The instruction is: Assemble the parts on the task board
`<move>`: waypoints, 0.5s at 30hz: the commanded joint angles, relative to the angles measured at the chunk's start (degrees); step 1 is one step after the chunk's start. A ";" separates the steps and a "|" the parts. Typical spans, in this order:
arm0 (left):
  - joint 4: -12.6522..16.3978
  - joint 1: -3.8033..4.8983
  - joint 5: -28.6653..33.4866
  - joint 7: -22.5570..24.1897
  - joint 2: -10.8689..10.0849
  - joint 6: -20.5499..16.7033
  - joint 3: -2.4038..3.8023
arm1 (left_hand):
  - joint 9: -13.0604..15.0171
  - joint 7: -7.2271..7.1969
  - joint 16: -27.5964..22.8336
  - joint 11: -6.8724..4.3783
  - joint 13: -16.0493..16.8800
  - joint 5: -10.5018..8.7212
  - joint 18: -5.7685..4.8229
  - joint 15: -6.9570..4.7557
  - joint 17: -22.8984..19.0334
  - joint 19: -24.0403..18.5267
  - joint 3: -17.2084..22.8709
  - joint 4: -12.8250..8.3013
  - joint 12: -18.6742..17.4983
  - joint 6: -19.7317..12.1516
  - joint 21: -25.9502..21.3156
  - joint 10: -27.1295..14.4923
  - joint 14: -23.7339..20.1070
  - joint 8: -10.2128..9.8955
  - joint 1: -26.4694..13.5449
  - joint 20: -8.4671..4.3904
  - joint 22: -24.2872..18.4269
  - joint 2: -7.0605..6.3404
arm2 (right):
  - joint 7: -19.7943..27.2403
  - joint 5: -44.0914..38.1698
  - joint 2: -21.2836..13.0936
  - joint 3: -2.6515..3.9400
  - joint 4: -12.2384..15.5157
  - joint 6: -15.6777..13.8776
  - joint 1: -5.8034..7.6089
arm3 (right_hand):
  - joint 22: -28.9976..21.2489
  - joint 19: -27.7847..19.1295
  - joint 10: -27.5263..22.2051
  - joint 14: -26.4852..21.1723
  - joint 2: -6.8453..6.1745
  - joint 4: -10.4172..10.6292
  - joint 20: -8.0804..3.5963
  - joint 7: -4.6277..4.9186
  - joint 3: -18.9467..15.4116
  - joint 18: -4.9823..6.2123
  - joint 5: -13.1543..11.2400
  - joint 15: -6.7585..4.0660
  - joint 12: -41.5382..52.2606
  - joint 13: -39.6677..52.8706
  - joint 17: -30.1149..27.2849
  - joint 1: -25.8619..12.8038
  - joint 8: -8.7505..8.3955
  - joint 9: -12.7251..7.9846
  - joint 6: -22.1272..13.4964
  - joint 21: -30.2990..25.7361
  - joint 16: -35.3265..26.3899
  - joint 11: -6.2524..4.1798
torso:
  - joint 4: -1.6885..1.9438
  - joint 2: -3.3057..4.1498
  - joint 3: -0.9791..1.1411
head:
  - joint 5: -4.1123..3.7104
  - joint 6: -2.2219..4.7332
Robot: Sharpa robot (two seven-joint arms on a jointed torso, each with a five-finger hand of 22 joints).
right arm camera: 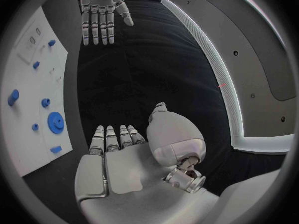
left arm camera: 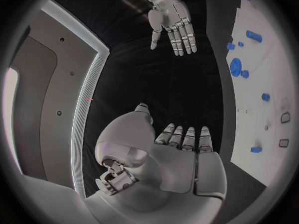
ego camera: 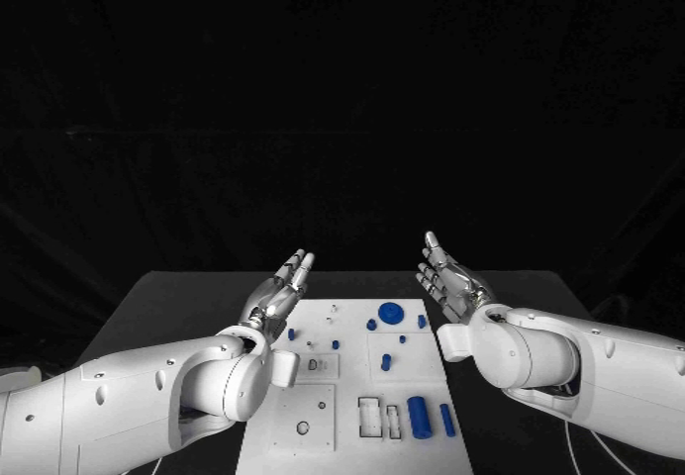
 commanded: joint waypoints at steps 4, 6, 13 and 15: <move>0.42 0.39 1.74 2.48 -0.05 7.45 -0.45 | 0.10 -0.33 -0.21 -0.23 0.03 0.02 0.03 0.32 -0.06 0.06 0.08 0.25 0.14 0.30 -0.22 -0.02 0.16 0.33 0.55 0.03 -0.10 -0.01 | -4.89 8.55 -0.61 -0.91 0.86 11.53 1.11 | -0.09 -0.09 -0.09 0.01 -0.47 -0.03 0.19 0.38 -0.59 0.48 -2.04 -6.65 0.21 0.04 -0.08 0.29 0.31 0.09 0.34 -0.31 -0.17 0.83 | -0.01 0.01 0.00 | 0.00 -0.01; 0.42 0.39 1.74 2.48 -0.05 7.45 -0.45 | 0.10 -0.53 -0.21 -0.25 0.02 0.00 -0.07 0.61 -0.06 0.06 0.08 0.25 0.11 0.34 -0.22 -0.03 0.16 0.34 0.65 0.23 -0.10 -0.04 | -5.05 8.85 -0.67 -1.01 0.92 11.91 1.21 | -0.09 -0.09 -0.10 0.01 -0.58 -0.02 0.62 0.76 -0.69 0.46 -2.74 -6.36 0.24 0.04 -0.08 0.19 0.39 0.16 0.68 -0.31 -0.17 1.09 | -0.01 0.01 0.00 | 0.00 -0.01; -0.89 0.29 0.98 2.76 0.08 11.19 -0.88 | 0.12 -1.01 -0.21 0.41 0.04 0.16 -0.27 1.84 -0.06 0.06 0.15 0.24 0.20 0.50 -0.22 -0.02 0.16 0.35 1.14 1.35 -0.10 -0.05 | -9.20 4.43 -0.79 -1.18 -1.02 15.55 1.18 | -0.09 -0.09 -0.09 0.01 -0.79 -0.06 2.34 1.54 -0.75 0.43 -3.49 -5.16 0.42 0.08 -0.08 0.16 0.51 0.27 1.32 -0.31 -0.17 2.16 | 0.13 -0.05 0.03 | -0.06 -1.31; -0.94 0.29 0.86 2.84 0.08 11.25 -0.90 | 0.13 -1.08 -0.21 0.88 0.05 0.28 -0.27 2.18 -0.06 0.06 0.18 0.24 0.26 0.60 -0.22 -0.02 0.16 0.37 1.33 1.69 -0.10 -0.05 | -9.43 3.67 -0.77 -1.20 -1.20 16.12 1.17 | -0.09 -0.09 -0.11 0.01 -0.86 -0.06 2.99 1.74 -0.71 0.46 -3.56 -4.33 0.39 0.07 -0.08 0.22 0.53 0.29 1.44 -0.31 -0.17 2.77 | 0.15 -0.09 0.02 | 0.06 -1.66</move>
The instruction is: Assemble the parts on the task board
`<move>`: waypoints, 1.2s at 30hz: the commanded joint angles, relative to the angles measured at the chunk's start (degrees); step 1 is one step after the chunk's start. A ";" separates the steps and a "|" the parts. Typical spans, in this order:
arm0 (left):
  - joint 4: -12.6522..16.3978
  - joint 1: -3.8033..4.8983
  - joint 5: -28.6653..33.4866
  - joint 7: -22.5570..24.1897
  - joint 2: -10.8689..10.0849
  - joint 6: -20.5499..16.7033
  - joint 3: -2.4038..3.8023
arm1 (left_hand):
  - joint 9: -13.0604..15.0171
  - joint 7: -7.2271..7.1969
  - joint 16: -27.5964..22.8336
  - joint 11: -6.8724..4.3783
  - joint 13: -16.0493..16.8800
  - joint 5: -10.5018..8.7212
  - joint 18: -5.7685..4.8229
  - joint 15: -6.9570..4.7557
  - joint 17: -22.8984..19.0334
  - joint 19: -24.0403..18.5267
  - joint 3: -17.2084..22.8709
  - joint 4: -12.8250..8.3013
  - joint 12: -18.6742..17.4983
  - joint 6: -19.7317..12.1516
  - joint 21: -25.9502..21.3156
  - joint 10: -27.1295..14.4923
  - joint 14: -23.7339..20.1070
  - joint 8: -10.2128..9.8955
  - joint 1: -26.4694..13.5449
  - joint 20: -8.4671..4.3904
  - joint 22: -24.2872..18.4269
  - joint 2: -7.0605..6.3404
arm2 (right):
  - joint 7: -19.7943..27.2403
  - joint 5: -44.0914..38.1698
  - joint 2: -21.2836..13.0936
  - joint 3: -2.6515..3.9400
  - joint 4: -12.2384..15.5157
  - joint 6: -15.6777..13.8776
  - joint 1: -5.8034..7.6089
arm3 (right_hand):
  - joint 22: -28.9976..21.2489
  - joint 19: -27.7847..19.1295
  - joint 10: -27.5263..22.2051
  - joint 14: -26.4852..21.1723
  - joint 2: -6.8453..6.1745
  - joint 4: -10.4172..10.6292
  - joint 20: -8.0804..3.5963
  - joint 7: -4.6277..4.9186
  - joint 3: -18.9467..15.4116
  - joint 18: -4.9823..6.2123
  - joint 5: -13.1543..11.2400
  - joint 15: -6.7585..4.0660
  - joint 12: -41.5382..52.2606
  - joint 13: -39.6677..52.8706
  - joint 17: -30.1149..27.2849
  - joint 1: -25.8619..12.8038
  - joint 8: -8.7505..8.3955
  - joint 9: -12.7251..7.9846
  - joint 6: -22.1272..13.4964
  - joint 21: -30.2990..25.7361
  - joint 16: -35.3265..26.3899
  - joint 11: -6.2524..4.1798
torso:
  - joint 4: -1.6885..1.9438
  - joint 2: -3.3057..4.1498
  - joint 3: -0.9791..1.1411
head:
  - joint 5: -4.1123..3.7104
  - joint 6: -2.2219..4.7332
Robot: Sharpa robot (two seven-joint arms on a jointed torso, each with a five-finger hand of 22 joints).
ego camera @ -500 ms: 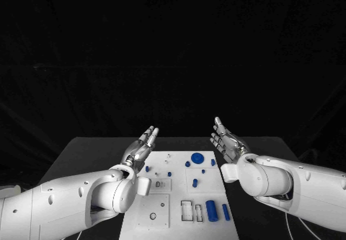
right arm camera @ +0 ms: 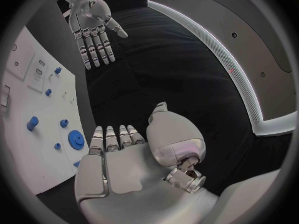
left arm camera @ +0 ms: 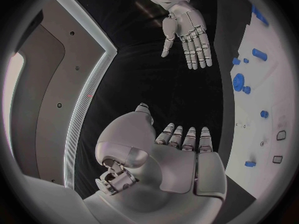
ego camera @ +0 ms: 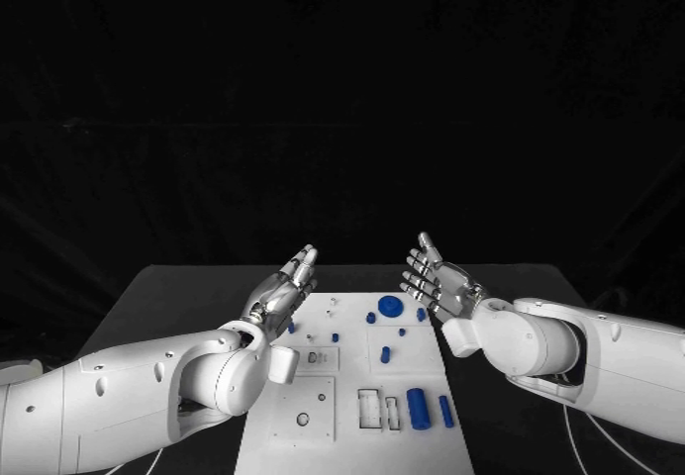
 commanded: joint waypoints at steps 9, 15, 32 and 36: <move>-0.35 0.04 -0.89 1.87 0.08 3.98 -0.65 | 0.14 -0.78 -0.21 2.49 0.15 1.40 -0.12 1.42 -0.07 -0.03 0.43 0.23 0.62 0.48 -0.22 0.10 0.06 0.42 1.56 1.73 -0.10 0.01 | -2.98 -4.14 0.21 -0.02 -0.63 5.93 -0.01 | -0.05 -0.02 -0.07 0.01 -0.88 -0.03 4.38 0.12 0.23 -0.42 -0.15 1.57 0.11 0.05 -0.05 0.39 0.36 0.11 0.39 -0.31 -0.17 3.46 | -0.09 0.00 -0.03 | 0.35 -0.96; -0.79 0.01 -0.97 2.02 0.07 4.56 -1.13 | 0.19 -0.44 -0.21 3.33 0.20 2.48 -0.05 2.29 -0.07 -0.03 0.83 0.25 0.86 0.86 -0.22 0.15 0.06 0.48 2.31 2.62 -0.10 0.16 | -2.96 -7.99 0.64 -0.03 -1.48 6.30 -0.01 | -0.05 -0.02 -0.09 0.01 -1.32 -0.09 6.05 0.22 0.59 -1.30 0.22 4.06 0.01 0.02 -0.05 1.13 0.43 0.16 0.70 -0.31 -0.17 4.66 | -0.17 0.03 -0.04 | 0.68 -1.83; -0.45 -0.02 -2.54 2.94 -1.55 4.46 -1.32 | 0.36 0.53 -0.21 4.12 0.36 4.56 -0.60 1.84 -0.07 -0.03 2.70 0.27 1.62 2.05 -0.22 0.35 0.06 0.68 3.78 1.63 -0.10 0.28 | -5.25 -37.43 3.97 -0.02 -7.44 8.36 0.52 | -0.05 -0.02 -0.02 0.01 -3.39 -1.72 12.53 4.85 4.18 -2.05 11.12 11.18 0.07 0.03 -0.05 12.66 1.68 0.71 4.48 -0.31 -0.17 8.07 | -0.07 0.21 -0.04 | 1.60 -4.52; 0.19 0.05 -5.00 3.14 -2.55 2.95 -1.31 | 0.44 0.93 -0.21 5.14 0.50 4.88 -0.30 2.75 -0.07 -0.03 2.66 0.27 2.32 2.80 -0.22 0.69 0.06 0.78 4.61 2.88 -0.10 0.00 | -6.93 -47.01 5.35 -0.01 -9.34 7.98 1.56 | 0.28 0.59 0.16 0.15 -3.42 -4.84 16.11 6.51 5.73 -1.38 17.39 14.51 0.52 0.15 0.00 17.70 2.12 0.90 6.12 0.15 -0.12 9.33 | -0.06 0.61 -0.08 | 1.88 -5.38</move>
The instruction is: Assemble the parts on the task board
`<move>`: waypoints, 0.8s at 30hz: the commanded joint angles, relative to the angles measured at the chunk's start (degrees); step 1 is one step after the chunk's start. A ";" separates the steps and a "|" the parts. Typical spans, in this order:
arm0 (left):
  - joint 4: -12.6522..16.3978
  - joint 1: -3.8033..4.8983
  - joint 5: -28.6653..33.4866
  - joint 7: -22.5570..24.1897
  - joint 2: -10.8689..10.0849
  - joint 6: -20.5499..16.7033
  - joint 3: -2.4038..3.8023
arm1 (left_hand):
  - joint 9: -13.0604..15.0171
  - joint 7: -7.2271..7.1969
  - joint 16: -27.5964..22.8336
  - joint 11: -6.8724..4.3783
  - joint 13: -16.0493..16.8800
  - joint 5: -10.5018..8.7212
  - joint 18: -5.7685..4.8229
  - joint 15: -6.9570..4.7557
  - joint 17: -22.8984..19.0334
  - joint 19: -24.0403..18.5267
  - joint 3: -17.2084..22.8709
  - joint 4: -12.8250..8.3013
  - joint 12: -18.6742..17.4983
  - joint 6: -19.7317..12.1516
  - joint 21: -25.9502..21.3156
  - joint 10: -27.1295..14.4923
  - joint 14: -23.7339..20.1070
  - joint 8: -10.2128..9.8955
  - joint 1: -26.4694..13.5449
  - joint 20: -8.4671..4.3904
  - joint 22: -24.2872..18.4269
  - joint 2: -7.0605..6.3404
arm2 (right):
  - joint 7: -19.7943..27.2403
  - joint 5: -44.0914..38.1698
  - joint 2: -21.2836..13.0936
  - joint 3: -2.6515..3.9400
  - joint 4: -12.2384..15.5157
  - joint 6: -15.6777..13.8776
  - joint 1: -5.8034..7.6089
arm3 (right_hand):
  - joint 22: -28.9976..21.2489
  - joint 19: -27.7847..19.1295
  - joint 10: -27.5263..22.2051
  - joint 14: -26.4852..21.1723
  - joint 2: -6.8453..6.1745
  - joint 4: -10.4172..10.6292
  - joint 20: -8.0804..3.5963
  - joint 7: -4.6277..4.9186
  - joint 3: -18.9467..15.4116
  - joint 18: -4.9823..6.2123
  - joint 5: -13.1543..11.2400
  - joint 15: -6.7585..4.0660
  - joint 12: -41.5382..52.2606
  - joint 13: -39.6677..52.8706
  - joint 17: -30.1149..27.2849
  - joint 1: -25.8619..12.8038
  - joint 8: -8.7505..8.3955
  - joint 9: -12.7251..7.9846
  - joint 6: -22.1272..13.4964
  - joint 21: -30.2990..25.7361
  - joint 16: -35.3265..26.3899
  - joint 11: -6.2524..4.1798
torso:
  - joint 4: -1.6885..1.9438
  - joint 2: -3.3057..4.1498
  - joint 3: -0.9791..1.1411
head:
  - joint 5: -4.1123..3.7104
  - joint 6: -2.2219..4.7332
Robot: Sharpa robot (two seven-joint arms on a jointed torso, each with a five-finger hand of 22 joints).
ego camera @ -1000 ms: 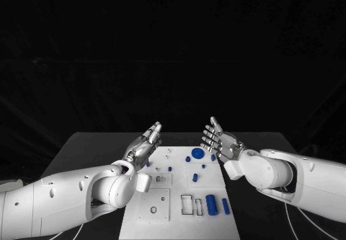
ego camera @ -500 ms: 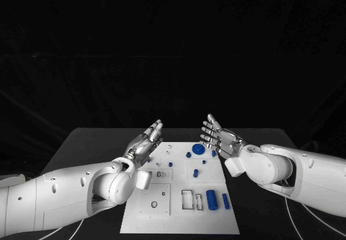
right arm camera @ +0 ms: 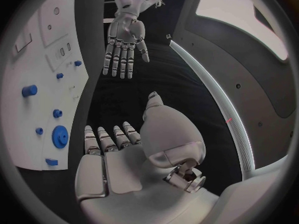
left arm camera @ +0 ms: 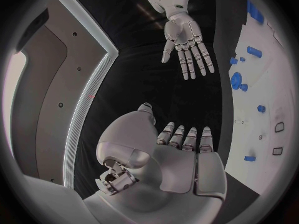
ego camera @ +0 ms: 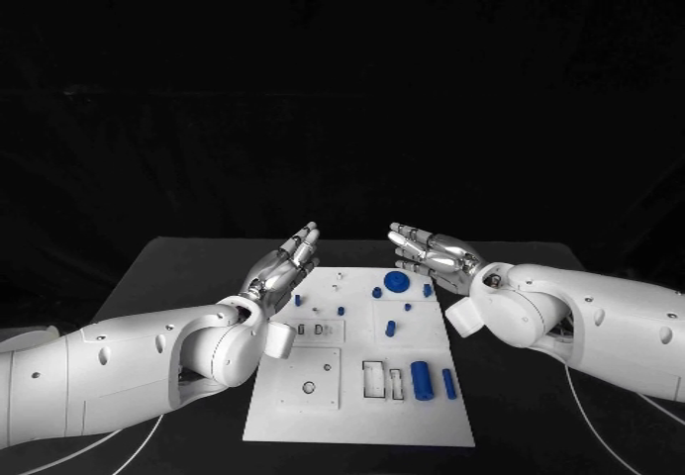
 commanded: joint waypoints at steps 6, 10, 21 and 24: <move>1.93 0.53 -5.94 2.51 -2.29 -1.71 0.07 | 0.19 0.14 -0.21 1.54 0.24 0.86 0.67 1.44 -0.09 -0.04 -0.24 -0.16 1.23 1.81 -0.22 0.82 -0.04 0.46 2.13 2.63 -0.06 -0.33 | -5.88 -33.32 2.29 0.06 -2.49 0.62 3.04 | 3.70 12.25 2.93 10.36 -0.28 -5.71 0.78 2.28 2.89 -2.72 1.02 3.12 4.24 0.96 1.94 7.20 1.44 0.59 5.00 6.77 2.90 5.19 | 0.23 2.21 -0.37 | 0.34 -0.99; 2.96 1.21 -6.22 3.11 -3.32 -2.04 0.10 | 0.25 0.29 -0.21 1.76 0.30 1.10 1.15 1.53 -0.09 -0.04 -0.40 -0.17 1.53 2.41 -0.22 1.10 -0.04 0.52 2.94 3.22 -0.06 -0.48 | -8.06 -45.47 2.89 0.07 -2.49 0.62 5.04 | 7.06 31.81 8.10 35.64 -1.54 -8.69 0.53 3.46 5.56 -1.94 -1.14 1.93 8.20 1.69 5.55 9.88 2.22 0.90 8.71 14.89 9.83 6.41 | 0.58 3.84 -0.56 | -0.04 -0.54; 8.36 4.73 -6.85 4.96 -7.53 -3.24 0.64 | 0.36 0.68 -0.21 2.23 0.45 1.87 1.82 2.25 -0.09 0.38 -0.80 -0.18 2.23 3.67 0.21 1.83 -0.04 0.64 4.67 4.88 0.25 -0.75 | -14.92 -80.47 2.41 0.09 2.23 3.76 10.49 | 10.40 65.47 39.00 73.02 -5.46 -15.97 -9.23 1.96 12.62 1.79 -6.79 -11.19 20.04 4.07 12.32 15.47 9.69 5.87 36.77 25.06 19.94 2.04 | 2.05 9.82 -1.57 | -2.11 0.59; 10.00 5.61 -7.08 5.40 -8.58 -3.15 0.79 | 0.37 0.76 -0.21 2.30 0.47 2.09 1.85 2.31 -0.09 0.46 -0.83 -0.18 2.32 3.82 0.28 1.94 -0.04 0.65 4.96 5.16 0.30 -0.77 | -16.06 -84.07 1.62 0.10 3.67 4.60 11.35 | 11.29 68.47 42.54 76.82 -6.05 -15.81 -10.41 2.51 13.22 1.70 -7.50 -12.14 19.05 3.75 14.06 14.74 10.15 6.73 40.07 26.58 21.24 1.46 | 2.44 11.09 -1.82 | -2.43 0.85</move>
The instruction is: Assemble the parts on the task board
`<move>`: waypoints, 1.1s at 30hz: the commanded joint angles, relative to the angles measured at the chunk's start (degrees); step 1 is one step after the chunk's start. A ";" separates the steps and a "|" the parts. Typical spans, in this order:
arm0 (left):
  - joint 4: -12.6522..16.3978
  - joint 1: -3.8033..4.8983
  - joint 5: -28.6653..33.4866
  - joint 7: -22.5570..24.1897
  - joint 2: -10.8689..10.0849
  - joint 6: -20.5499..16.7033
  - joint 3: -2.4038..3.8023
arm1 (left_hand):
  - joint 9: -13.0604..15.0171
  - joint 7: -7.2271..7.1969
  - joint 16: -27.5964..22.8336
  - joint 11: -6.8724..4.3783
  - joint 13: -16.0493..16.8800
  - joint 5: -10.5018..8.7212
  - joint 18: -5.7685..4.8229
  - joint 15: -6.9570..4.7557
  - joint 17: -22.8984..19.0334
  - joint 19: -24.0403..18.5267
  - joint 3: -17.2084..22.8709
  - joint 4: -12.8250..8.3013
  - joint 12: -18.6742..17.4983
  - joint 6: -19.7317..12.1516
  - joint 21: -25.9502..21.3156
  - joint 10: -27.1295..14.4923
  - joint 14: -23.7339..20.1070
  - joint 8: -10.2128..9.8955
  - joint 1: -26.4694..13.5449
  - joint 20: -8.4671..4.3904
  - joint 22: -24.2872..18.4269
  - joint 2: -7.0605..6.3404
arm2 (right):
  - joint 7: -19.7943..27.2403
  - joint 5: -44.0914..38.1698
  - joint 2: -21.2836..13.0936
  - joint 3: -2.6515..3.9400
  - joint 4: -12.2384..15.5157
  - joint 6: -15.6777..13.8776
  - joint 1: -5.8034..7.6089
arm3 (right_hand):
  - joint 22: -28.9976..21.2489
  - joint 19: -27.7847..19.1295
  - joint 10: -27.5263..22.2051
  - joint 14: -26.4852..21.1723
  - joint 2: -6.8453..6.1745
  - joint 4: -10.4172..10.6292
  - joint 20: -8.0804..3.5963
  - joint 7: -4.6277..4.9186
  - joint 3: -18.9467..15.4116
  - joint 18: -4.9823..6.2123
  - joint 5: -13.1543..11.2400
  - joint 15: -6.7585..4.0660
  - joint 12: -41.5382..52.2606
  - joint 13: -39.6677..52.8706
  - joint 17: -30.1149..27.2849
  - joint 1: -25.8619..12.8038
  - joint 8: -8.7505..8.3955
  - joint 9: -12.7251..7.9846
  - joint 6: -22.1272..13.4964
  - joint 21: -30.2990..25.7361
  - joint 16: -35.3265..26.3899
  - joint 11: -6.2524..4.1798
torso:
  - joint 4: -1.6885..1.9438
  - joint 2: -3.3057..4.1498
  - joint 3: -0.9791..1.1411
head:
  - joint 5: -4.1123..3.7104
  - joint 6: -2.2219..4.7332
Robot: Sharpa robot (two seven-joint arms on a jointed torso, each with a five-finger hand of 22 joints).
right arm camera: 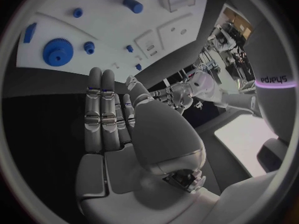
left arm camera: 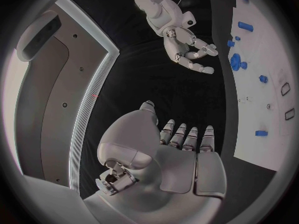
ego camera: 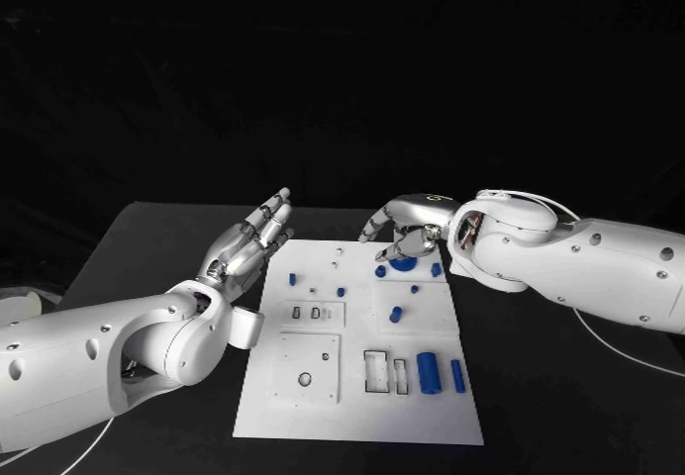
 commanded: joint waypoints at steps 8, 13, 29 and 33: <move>5.87 2.38 -3.46 2.84 -4.06 -0.30 0.29 | 0.06 0.20 -0.21 0.52 0.07 0.76 0.98 0.61 -0.10 0.11 -0.40 -0.03 0.34 0.71 0.36 0.29 -0.05 0.21 1.16 0.93 0.12 -0.06 | -6.29 -17.71 -3.15 0.17 4.23 3.55 1.42 | 2.35 5.18 5.34 5.63 -2.38 1.21 -1.56 0.55 2.21 0.15 -1.48 -1.27 -5.03 -0.56 5.77 -2.29 -2.80 0.84 1.93 3.05 4.24 -0.13 | 1.01 4.96 -1.10 | -0.80 2.61; 7.51 3.07 -3.69 2.51 -5.40 0.25 0.31 | 0.07 0.71 -0.21 0.66 0.06 1.03 0.98 0.96 -0.10 0.20 -0.43 0.01 0.25 0.80 0.44 0.27 -0.05 0.21 1.49 1.41 0.16 0.01 | -7.71 -18.34 -5.59 0.22 7.29 4.24 1.53 | 2.83 5.45 5.34 5.53 -3.07 2.11 -1.46 1.08 2.67 0.11 -2.57 -1.25 -6.96 -0.55 7.38 -3.27 -4.05 0.62 1.81 3.18 4.90 -0.08 | 1.53 5.75 -1.28 | -0.88 2.02; 7.84 3.58 -2.39 1.96 -5.84 2.18 0.32 | 0.12 1.43 -0.05 1.45 0.12 3.44 1.03 1.93 0.04 0.63 -0.24 -0.02 0.41 1.21 0.82 0.53 0.28 0.26 2.95 2.57 0.37 0.36 | -8.35 -19.40 -6.33 0.27 7.90 3.71 1.11 | 4.88 6.32 7.12 5.86 -4.55 1.60 -1.87 2.38 6.03 0.12 4.95 -1.79 -9.96 -0.40 11.38 -2.06 -5.80 0.04 3.27 4.59 7.13 -0.03 | 1.55 5.78 -1.33 | -1.22 0.28; 7.74 3.58 -2.33 1.82 -5.70 2.54 0.32 | 0.14 1.63 -0.05 1.63 0.11 4.55 1.02 1.93 0.04 0.67 -0.01 -0.05 0.39 1.35 0.85 0.57 0.28 0.27 3.90 2.67 0.37 0.33 | -8.98 -20.63 -5.56 0.26 6.34 2.17 0.47 | 6.01 6.15 7.79 5.92 -4.92 1.06 -2.03 2.31 7.88 0.09 7.05 -1.89 -10.67 -0.47 12.41 -1.95 -6.15 -0.14 4.10 5.64 7.84 0.17 | 1.82 5.54 -1.33 | -1.25 0.00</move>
